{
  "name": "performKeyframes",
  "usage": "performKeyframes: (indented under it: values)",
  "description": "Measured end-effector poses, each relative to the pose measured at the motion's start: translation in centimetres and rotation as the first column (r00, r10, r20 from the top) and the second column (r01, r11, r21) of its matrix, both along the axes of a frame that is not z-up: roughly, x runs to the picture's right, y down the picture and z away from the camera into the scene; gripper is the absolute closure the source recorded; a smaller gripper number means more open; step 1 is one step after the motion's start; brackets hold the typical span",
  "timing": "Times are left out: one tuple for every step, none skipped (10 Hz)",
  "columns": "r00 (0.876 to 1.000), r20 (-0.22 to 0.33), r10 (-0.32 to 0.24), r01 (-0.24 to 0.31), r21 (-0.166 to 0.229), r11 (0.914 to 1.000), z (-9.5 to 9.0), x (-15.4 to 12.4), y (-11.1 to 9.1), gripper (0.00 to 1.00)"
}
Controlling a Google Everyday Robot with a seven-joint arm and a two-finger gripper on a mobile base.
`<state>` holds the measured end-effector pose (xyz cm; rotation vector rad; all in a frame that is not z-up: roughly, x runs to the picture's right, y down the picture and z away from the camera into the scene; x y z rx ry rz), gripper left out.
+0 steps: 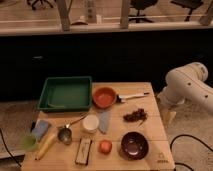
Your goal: Place grapes in paper cup
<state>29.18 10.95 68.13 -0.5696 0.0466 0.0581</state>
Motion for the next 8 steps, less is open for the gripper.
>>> performKeyframes:
  values:
    - [1.0,0.0,0.0,0.0,0.0,1.0,0.0,0.0,0.0,0.2]
    - [1.0,0.005,-0.004,0.004,-0.004,1.0,0.3,0.0,0.2,0.2]
    - [1.0,0.013,-0.013,0.013,-0.007,0.9999,1.0,-0.2,0.5,0.2]
    - [0.999,0.029,-0.024,0.024,-0.012,0.9996,2.3,-0.7,1.1,0.2]
    - [0.999,0.036,-0.033,0.033,-0.016,0.9993,3.3,-0.8,1.8,0.2]
    - [0.998,0.043,-0.037,0.038,-0.021,0.9991,4.1,-0.8,2.3,0.2]
    - [0.998,0.049,-0.04,0.041,-0.024,0.9989,4.4,-0.9,2.4,0.2]
    - [0.997,0.062,-0.049,0.05,-0.025,0.9984,5.0,-1.1,2.3,0.2]
